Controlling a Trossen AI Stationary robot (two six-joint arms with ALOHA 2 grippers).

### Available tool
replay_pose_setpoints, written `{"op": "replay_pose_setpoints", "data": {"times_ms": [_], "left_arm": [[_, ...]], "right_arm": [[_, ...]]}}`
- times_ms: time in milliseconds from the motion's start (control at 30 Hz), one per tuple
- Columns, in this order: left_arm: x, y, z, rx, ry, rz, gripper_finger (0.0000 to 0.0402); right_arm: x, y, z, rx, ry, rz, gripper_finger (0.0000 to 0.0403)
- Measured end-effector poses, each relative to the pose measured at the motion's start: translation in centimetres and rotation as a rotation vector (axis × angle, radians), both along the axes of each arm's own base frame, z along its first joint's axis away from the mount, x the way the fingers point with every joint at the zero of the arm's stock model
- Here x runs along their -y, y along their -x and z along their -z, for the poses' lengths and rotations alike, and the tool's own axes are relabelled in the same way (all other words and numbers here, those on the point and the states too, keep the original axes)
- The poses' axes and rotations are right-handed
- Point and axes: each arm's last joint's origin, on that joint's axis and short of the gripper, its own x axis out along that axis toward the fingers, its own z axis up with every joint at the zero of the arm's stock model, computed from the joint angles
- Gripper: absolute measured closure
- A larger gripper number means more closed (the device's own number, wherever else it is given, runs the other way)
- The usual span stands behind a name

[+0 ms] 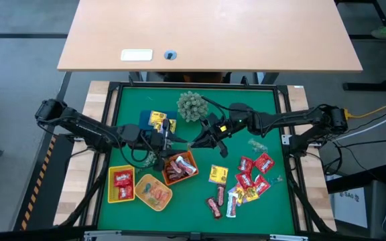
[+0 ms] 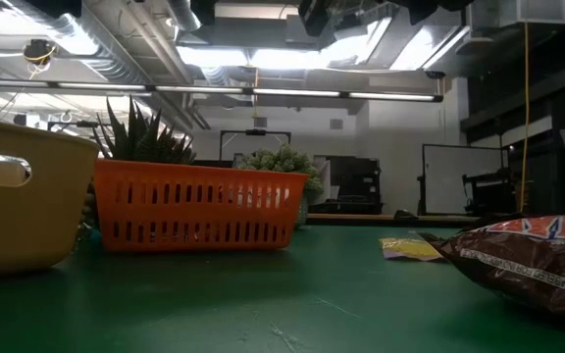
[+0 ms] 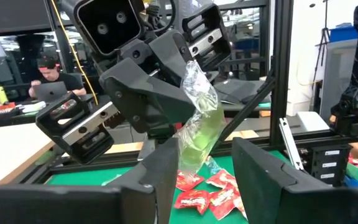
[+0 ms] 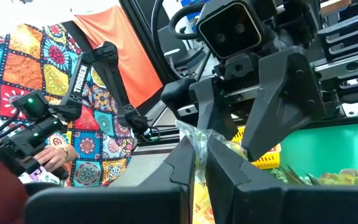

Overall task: Sort candy
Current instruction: Put the green gummy into the light orange bin

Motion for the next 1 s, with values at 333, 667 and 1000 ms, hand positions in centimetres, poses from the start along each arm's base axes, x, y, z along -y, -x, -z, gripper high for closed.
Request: {"op": "replay_pose_setpoints", "data": {"times_ms": [333,667,1000], "left_arm": [[-0.05,0.00,0.00,0.000,0.002,-0.016,0.0323],[-0.05,0.00,0.03,-0.002,0.002,-0.016,0.0395],[-0.05,0.00,0.07,-0.006,0.001,-0.015,0.0401]], "right_arm": [[0.00,0.00,0.00,0.011,0.020,0.001,0.0375],[0.02,0.00,0.03,0.007,0.019,0.002,0.0375],[0.03,0.02,0.08,-0.008,-0.001,-0.008,0.0318]]}}
